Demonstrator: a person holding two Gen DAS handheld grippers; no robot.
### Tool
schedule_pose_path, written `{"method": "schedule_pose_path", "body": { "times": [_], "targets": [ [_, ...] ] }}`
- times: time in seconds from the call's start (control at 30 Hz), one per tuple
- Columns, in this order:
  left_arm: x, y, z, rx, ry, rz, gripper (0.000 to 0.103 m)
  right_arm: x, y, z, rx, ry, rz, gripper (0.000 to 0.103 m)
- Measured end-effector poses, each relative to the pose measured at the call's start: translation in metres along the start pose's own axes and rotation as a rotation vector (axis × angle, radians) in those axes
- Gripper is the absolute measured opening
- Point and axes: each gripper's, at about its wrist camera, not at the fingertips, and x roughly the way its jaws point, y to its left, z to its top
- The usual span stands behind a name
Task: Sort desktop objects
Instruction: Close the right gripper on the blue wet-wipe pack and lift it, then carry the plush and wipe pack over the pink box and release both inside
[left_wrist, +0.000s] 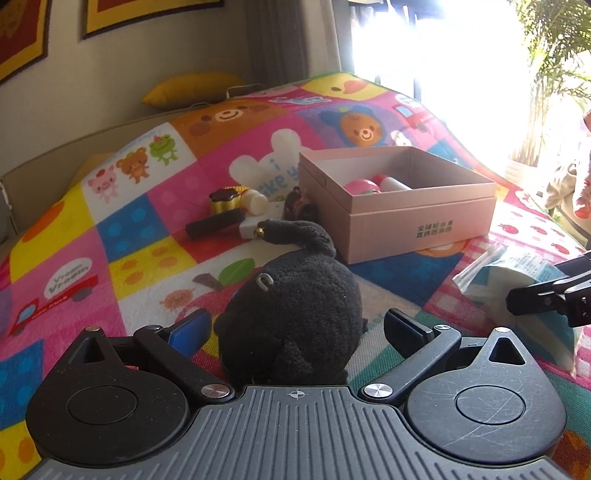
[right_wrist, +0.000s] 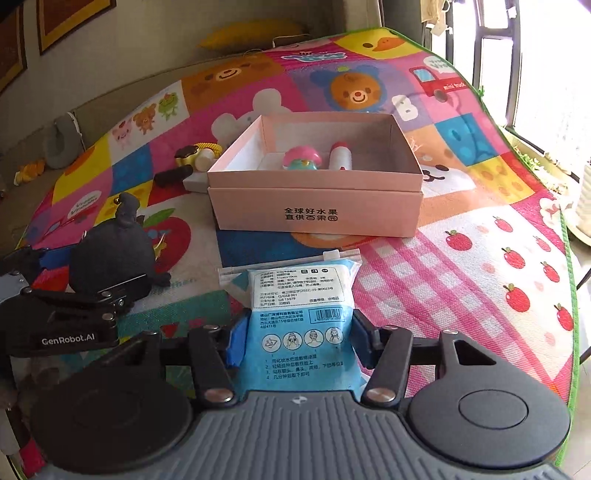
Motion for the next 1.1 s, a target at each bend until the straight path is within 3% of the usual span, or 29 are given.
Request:
{"method": "schedule_pose_path", "body": {
  "times": [0.1, 0.23, 0.47, 0.67, 0.77, 0.9, 1.0, 1.1],
  "targets": [
    [0.002, -0.008, 0.002, 0.014, 0.019, 0.005, 0.1, -0.011, -0.011, -0.007, 0.008, 0.009, -0.006, 0.056],
    [0.0, -0.012, 0.005, 0.038, 0.032, 0.049, 0.081, -0.023, -0.019, -0.016, 0.011, 0.005, -0.007, 0.056],
    [-0.021, -0.017, 0.001, 0.051, 0.068, 0.037, 0.079, -0.04, -0.026, -0.027, 0.029, 0.004, 0.006, 0.055],
    [-0.062, -0.042, 0.001, 0.146, 0.07, -0.088, 0.079, -0.066, -0.031, -0.029, 0.003, -0.024, 0.017, 0.055],
    [-0.078, -0.051, 0.022, 0.163, 0.015, -0.133, 0.079, -0.082, -0.037, -0.022, 0.002, -0.049, 0.04, 0.055],
    [-0.081, -0.052, 0.074, 0.173, -0.115, -0.136, 0.079, -0.105, -0.052, 0.01, 0.039, -0.164, 0.031, 0.055],
    [-0.069, -0.047, 0.122, 0.15, -0.209, -0.135, 0.079, -0.118, -0.063, 0.038, 0.06, -0.269, 0.015, 0.055],
    [-0.039, -0.042, 0.162, 0.109, -0.231, -0.156, 0.079, -0.122, -0.072, 0.067, 0.071, -0.358, -0.003, 0.055]
  ]
}}
